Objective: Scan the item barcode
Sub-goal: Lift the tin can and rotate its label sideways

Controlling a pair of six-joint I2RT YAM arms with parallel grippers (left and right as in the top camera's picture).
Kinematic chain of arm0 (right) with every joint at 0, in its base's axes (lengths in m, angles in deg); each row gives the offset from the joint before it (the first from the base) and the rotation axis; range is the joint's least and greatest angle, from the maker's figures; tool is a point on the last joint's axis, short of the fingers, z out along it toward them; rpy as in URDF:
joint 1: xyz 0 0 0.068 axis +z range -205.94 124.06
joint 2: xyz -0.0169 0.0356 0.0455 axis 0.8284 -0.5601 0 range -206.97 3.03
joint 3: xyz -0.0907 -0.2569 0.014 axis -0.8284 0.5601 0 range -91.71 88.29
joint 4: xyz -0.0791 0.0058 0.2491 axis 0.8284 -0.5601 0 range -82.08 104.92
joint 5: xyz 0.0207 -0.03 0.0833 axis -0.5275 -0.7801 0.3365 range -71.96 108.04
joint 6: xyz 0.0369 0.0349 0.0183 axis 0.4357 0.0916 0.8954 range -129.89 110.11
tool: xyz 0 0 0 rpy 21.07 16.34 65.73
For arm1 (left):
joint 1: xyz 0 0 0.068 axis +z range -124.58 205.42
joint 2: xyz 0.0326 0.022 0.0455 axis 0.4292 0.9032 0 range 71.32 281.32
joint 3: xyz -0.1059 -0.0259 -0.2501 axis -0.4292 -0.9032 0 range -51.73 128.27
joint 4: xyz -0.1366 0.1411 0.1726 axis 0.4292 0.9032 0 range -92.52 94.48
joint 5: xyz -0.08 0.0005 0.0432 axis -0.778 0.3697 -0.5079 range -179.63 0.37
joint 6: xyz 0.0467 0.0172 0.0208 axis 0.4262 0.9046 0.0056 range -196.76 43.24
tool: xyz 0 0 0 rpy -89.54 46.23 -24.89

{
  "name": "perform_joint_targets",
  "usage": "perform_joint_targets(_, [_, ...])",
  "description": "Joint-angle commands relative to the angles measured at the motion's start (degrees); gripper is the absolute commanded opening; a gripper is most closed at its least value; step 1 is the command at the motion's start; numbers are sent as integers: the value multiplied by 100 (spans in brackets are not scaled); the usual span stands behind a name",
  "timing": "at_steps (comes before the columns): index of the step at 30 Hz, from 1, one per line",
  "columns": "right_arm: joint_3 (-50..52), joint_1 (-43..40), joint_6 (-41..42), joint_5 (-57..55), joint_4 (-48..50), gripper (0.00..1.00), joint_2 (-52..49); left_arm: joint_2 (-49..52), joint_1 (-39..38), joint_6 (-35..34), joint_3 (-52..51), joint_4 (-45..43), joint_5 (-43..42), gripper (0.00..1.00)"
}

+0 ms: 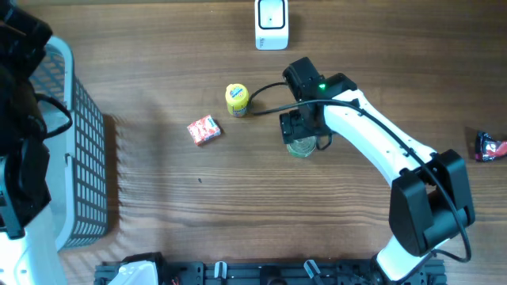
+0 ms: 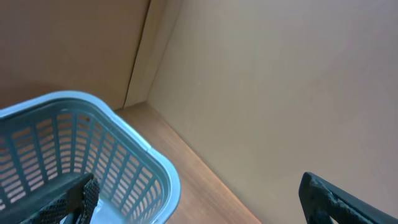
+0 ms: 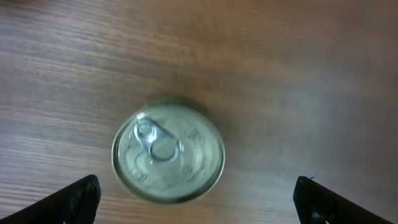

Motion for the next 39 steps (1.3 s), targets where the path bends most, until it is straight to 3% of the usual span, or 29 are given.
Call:
perform_joint_targets(1, [-39,11,-1233,-267,243,100,35,4,37,-214,-42,74,-50,100])
perform_joint_targets(8, [7,13,-1679,861,155,100,-374,2,37,-212,-42,74,-50,100])
perform_joint_targets(27, [96,7,-2116,807,374,100,-1408,9,37,-212,-42,205,-46,100])
perform_joint_targets(31, [96,7,-1845,625,385,72,-1408,9,37,-212,-42,278,-46,100])
perform_joint_targets(35, [96,7,-1379,553,374,69,-1408,9,37,-214,-42,398,-48,100])
perform_joint_targets(39, [94,13,-352,745,94,65,-1405,42,37,-212,-42,527,-48,100])
